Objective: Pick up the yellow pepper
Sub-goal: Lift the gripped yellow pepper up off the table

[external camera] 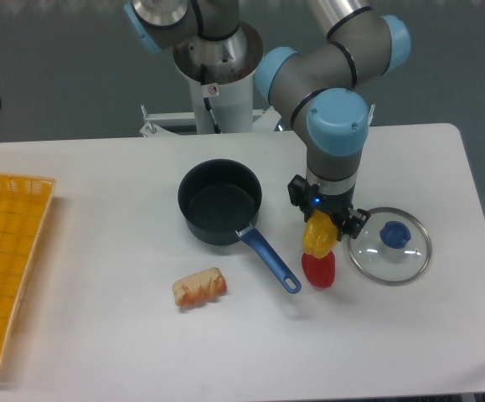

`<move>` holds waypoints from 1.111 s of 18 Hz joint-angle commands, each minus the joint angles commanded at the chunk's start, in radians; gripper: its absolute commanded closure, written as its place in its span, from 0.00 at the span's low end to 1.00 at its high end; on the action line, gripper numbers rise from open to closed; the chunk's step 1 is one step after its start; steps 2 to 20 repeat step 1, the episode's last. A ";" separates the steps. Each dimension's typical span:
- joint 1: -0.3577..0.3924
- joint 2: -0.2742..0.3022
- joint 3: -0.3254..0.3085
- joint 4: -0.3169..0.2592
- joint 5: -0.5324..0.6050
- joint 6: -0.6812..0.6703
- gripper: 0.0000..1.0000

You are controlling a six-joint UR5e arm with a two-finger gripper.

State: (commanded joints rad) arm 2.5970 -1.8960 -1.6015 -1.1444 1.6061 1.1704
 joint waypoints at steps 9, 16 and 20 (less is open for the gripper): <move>-0.002 0.000 0.000 0.000 0.000 0.000 0.42; -0.002 0.000 0.000 0.000 0.000 0.000 0.42; -0.002 0.000 0.000 0.000 0.000 0.000 0.42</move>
